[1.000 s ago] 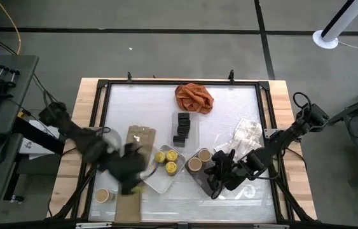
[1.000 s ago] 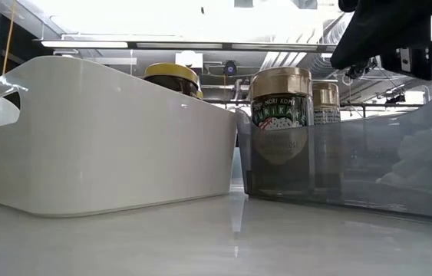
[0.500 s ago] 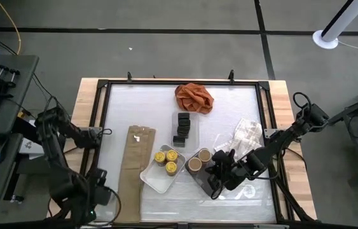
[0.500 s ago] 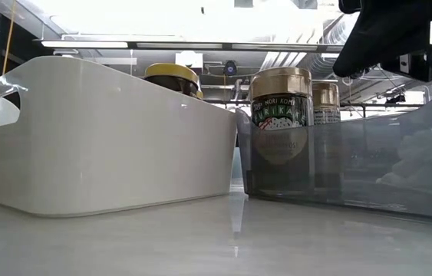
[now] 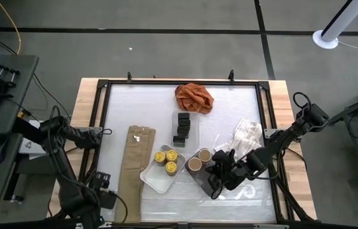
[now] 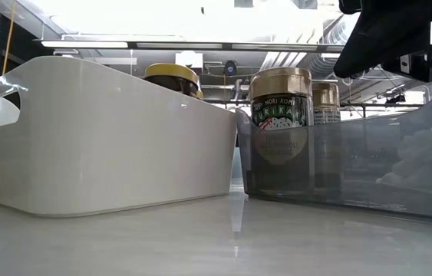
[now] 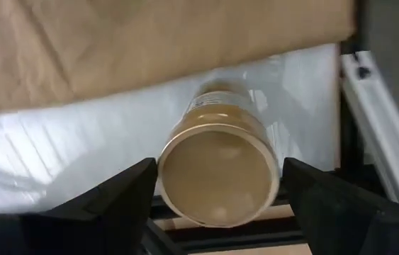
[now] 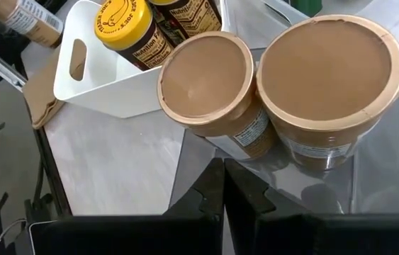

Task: Sort spices by type
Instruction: Put the gold seasoning bottle into the black transparent bin

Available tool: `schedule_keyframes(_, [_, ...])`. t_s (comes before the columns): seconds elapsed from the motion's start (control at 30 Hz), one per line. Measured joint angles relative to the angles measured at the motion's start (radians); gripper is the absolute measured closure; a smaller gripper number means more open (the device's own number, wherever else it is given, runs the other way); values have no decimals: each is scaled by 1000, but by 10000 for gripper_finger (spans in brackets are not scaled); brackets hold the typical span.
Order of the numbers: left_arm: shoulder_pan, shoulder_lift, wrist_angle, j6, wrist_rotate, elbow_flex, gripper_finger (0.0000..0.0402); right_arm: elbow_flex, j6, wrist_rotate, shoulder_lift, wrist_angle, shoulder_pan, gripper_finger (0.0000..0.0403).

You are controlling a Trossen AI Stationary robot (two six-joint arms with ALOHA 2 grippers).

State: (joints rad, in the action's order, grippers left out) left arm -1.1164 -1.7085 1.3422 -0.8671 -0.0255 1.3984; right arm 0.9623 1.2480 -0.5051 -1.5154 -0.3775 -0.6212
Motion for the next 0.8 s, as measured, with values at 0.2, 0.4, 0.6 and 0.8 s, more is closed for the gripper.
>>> schedule_keyframes(0.2, [0,44,-33,-106,4,-83,108,0,0,6,0,0,0,403])
schedule_keyframes(0.4, [-3,54,-74,-65,4,-148,108,0,4,17,0,1,0,403])
schedule_keyframes(0.6, [2,54,-106,-55,19,-190,109,0,8,21,0,1,-1,403])
schedule_keyframes(0.8, [53,100,-110,-76,15,-192,162,0,3,28,28,7,-22,403])
